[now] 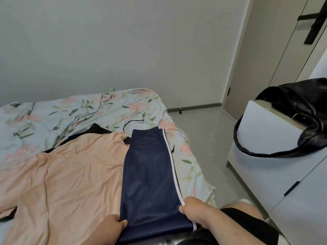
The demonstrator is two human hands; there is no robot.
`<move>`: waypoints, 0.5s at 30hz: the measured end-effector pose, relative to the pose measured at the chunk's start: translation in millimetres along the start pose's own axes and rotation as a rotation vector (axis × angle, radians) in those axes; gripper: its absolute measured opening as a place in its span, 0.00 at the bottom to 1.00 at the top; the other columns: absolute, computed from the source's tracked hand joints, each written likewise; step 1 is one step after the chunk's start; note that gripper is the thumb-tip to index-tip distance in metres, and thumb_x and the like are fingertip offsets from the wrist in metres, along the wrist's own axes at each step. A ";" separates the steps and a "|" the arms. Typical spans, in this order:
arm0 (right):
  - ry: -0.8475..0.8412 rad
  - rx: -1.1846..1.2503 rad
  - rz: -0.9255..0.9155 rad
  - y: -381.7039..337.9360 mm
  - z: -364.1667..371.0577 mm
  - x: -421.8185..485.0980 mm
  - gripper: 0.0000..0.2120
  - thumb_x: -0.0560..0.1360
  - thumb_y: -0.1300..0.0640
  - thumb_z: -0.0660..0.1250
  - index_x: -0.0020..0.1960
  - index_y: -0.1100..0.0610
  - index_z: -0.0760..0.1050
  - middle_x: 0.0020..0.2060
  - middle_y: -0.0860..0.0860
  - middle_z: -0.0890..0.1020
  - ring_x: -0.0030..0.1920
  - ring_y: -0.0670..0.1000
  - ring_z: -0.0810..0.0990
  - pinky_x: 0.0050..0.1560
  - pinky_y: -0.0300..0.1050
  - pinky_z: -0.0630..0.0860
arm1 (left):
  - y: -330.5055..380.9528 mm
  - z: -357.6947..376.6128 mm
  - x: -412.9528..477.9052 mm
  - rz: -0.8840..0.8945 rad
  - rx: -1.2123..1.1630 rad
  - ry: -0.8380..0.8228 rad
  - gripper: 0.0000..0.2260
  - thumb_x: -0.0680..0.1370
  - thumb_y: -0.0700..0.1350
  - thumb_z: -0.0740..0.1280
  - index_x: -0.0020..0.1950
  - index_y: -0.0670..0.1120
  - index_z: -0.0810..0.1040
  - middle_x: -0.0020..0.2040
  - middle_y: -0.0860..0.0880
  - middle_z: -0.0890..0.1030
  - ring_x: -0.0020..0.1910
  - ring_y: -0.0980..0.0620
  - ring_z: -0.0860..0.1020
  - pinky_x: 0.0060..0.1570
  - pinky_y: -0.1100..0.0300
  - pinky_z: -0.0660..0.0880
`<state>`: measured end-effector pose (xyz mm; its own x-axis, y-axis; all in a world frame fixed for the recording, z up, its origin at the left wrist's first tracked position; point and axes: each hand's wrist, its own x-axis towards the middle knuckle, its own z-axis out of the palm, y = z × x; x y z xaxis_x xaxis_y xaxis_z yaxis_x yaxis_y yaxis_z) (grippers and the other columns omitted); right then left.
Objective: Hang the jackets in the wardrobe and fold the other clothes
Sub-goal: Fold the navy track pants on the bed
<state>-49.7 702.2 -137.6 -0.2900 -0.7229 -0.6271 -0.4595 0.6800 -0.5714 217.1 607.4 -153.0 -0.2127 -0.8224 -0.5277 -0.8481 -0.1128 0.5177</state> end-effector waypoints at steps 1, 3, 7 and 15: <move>-0.026 -0.006 -0.001 1.8 0.7 -0.5 0.04 0.76 0.58 0.57 0.43 0.52 0.69 0.42 0.49 0.74 0.40 0.49 0.71 0.38 0.41 0.67 | -0.7 0.5 -1.3 -0.014 0.029 -0.010 0.08 0.78 0.50 0.65 0.44 0.47 0.79 0.43 0.51 0.79 0.43 0.55 0.77 0.38 0.66 0.66; -0.037 -0.009 -0.012 2.5 0.8 0.9 0.03 0.76 0.58 0.57 0.44 0.52 0.69 0.43 0.49 0.75 0.41 0.49 0.71 0.38 0.41 0.67 | -1.4 2.0 -2.6 -0.024 0.039 -0.011 0.09 0.78 0.49 0.65 0.44 0.46 0.79 0.43 0.50 0.79 0.44 0.54 0.77 0.39 0.65 0.67; 0.047 -0.043 -0.055 -1.0 0.9 2.9 0.05 0.81 0.55 0.56 0.52 0.54 0.69 0.50 0.50 0.75 0.47 0.50 0.74 0.42 0.40 0.68 | -2.3 9.9 -8.3 -0.044 -0.140 0.108 0.10 0.79 0.46 0.66 0.41 0.43 0.80 0.41 0.47 0.81 0.43 0.51 0.79 0.37 0.62 0.68; 0.406 -0.501 -0.547 -5.1 0.2 -20.6 0.17 0.72 0.41 0.67 0.51 0.47 0.64 0.49 0.45 0.68 0.47 0.49 0.70 0.46 0.43 0.70 | -41.8 34.7 -29.4 0.833 0.205 0.596 0.28 0.63 0.59 0.75 0.59 0.50 0.75 0.55 0.54 0.75 0.56 0.55 0.73 0.58 0.61 0.67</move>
<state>-41.2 713.7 -121.9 -0.1535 -0.9874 -0.0373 -0.9129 0.1562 -0.3770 242.0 655.7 -182.6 -0.5413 -0.7448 0.3901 -0.6211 0.6670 0.4115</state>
